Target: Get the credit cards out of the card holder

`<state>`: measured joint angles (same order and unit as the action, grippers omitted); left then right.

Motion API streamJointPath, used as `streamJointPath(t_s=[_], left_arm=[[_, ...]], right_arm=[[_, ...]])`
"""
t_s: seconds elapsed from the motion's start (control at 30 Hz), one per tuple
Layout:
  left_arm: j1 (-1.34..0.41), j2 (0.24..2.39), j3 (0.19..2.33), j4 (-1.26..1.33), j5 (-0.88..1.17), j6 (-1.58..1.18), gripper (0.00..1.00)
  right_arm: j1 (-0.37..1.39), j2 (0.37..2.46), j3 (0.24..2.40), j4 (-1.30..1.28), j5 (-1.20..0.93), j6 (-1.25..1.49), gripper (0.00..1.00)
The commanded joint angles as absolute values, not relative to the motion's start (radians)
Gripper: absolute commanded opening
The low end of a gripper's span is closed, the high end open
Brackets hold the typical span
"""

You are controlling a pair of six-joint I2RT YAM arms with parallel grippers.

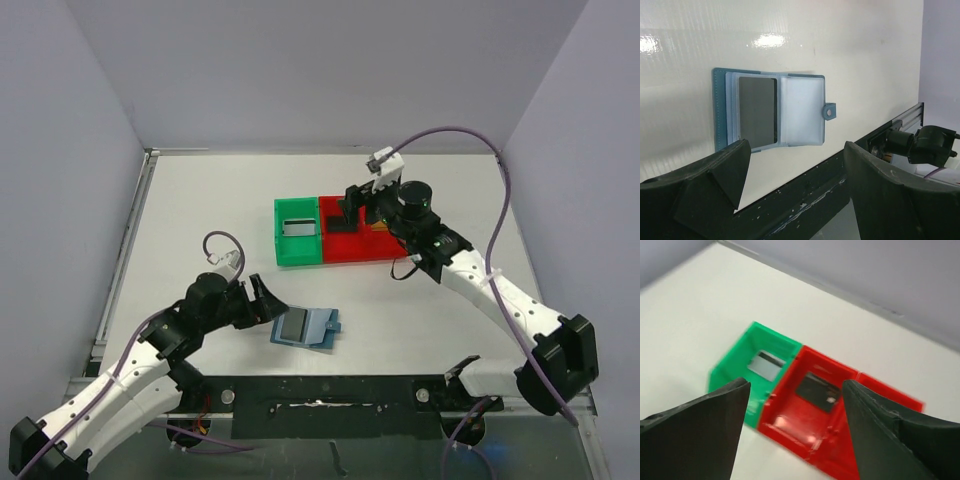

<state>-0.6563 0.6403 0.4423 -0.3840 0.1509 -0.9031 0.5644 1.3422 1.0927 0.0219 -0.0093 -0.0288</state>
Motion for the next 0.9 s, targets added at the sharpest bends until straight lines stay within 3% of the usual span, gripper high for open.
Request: streamJointPath(t_s=[0.0,0.07,0.13,0.2,0.27,0.33,0.47,0.6,0.87], left_arm=[[-0.646,0.655,0.432,-0.309,0.129,-0.87,0.75],[-0.644,0.671,0.42,-0.274,0.136,-0.871,0.74],[-0.642,0.688,0.415,-0.253,0.139,-0.875,0.73],[-0.641,0.704,0.41,-0.239,0.138,-0.88,0.73],[-0.641,0.712,0.405,-0.231,0.139,-0.89,0.73],[-0.641,0.711,0.395,-0.229,0.145,-0.909,0.66],[-0.64,0.677,0.36,-0.219,0.174,-0.941,0.58],[-0.641,0.624,0.361,-0.262,0.16,-0.958,0.56],[-0.639,0.532,0.324,-0.312,0.114,-0.981,0.53]], right_arm=[[0.564,1.269,0.927,0.107,-0.091,0.612,0.78],[0.559,1.233,0.823,0.22,-0.17,0.774,0.8],[0.557,1.203,0.684,0.424,-0.229,0.91,0.95],[0.553,1.196,0.559,0.62,-0.28,1.005,0.98],[0.565,1.213,0.56,0.59,-0.3,1.012,0.98],[0.633,1.237,0.665,0.342,-0.193,0.948,0.98],[0.881,1.276,0.765,0.053,0.176,0.952,0.83],[1.072,1.284,0.701,0.111,0.419,1.04,0.64],[1.149,1.361,0.624,0.212,0.367,1.152,0.4]])
